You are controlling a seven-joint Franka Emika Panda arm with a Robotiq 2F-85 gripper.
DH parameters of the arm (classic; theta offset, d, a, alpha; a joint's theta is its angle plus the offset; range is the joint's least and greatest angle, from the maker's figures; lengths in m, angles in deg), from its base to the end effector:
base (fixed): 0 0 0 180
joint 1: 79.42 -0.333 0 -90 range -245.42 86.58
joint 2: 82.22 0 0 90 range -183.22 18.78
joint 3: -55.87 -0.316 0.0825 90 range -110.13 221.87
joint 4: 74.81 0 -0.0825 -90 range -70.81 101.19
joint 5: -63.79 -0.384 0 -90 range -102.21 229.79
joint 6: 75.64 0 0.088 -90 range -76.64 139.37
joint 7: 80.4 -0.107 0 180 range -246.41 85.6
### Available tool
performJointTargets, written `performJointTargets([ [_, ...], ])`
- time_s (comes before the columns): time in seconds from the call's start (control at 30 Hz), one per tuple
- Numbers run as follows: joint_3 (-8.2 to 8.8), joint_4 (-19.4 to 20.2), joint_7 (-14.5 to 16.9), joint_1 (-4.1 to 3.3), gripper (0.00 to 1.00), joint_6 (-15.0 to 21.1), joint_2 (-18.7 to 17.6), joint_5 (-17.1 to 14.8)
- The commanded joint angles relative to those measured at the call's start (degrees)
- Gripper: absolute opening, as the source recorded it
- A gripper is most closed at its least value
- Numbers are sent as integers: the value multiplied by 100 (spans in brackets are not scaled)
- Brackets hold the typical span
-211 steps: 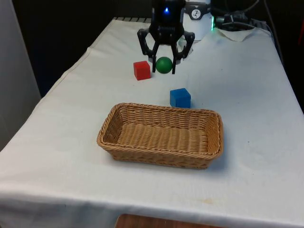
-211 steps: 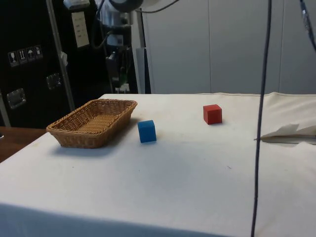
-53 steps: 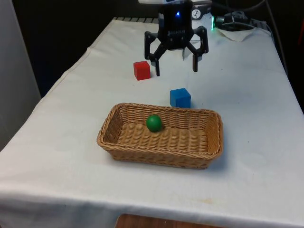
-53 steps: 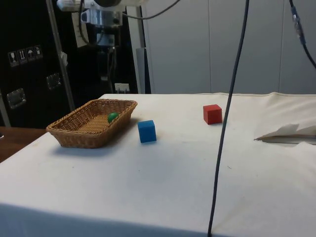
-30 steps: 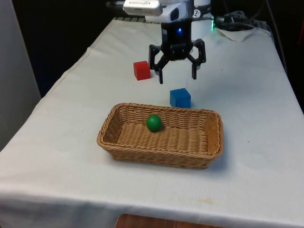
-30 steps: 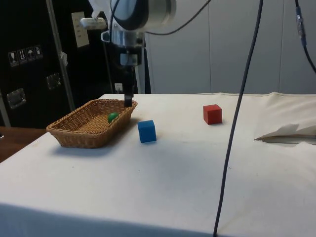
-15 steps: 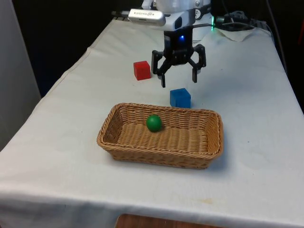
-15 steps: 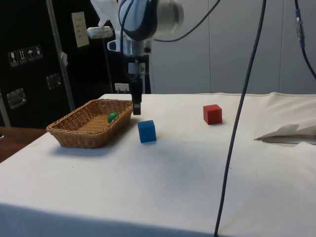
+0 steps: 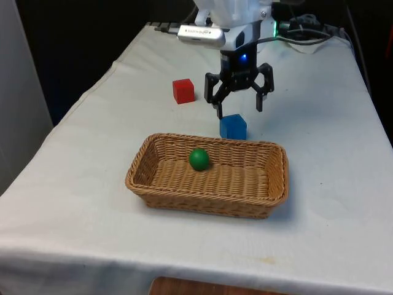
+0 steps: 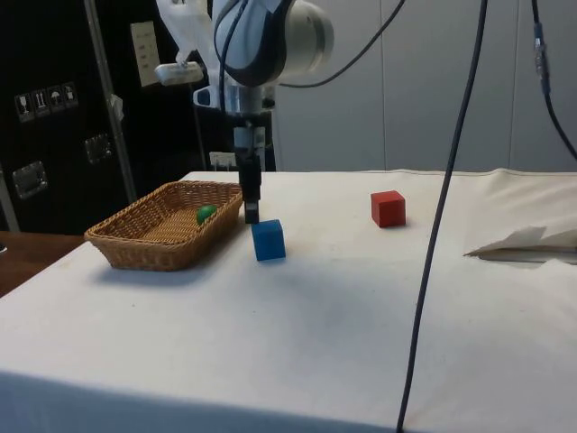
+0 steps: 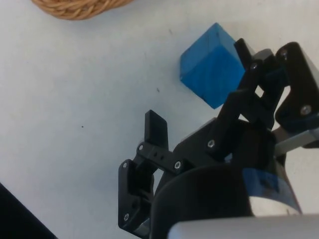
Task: Place all non-red objects into the basket.
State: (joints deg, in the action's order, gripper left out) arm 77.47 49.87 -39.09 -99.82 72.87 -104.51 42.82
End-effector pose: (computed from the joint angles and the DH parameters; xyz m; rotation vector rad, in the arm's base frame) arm 0.5674 -0.0190 0.2279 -3.0382 -0.6529 -0.1378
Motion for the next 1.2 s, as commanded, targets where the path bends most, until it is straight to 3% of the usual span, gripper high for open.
performJointTargets([
  [0.0, -46, 11, 92, 52, 100, 0, -6, -69],
  [0.03, 0, 0, 11, 6, 100, 0, -11, 0],
  [0.07, -40, 17, 103, 57, 100, 0, -17, -63],
  [0.13, -34, 52, 138, 69, 100, 23, -34, -57],
  [0.3, -52, 132, 201, 80, 100, 34, -17, -80],
  [0.33, 0, 103, 126, 46, 100, -6, -52, 0],
  [0.37, -63, 138, 218, 92, 100, 40, -29, -103],
  [0.53, -115, 138, 292, 120, 100, 46, -86, -206],
  [0.57, -120, 132, 315, 120, 100, 46, -103, -235],
  [0.6, -23, 143, 246, 46, 100, 6, -120, -155],
  [0.63, -120, 120, 372, 120, 100, 63, -160, -309],
  [0.87, -138, -23, 596, 103, 100, 160, -453, -590],
  [0.9, -52, 0, 504, 46, 100, 80, -418, -481],
  [0.93, -138, -34, 607, 97, 100, 183, -481, -602],
  [1.17, -178, -57, 688, 103, 100, 315, -642, -636],
])
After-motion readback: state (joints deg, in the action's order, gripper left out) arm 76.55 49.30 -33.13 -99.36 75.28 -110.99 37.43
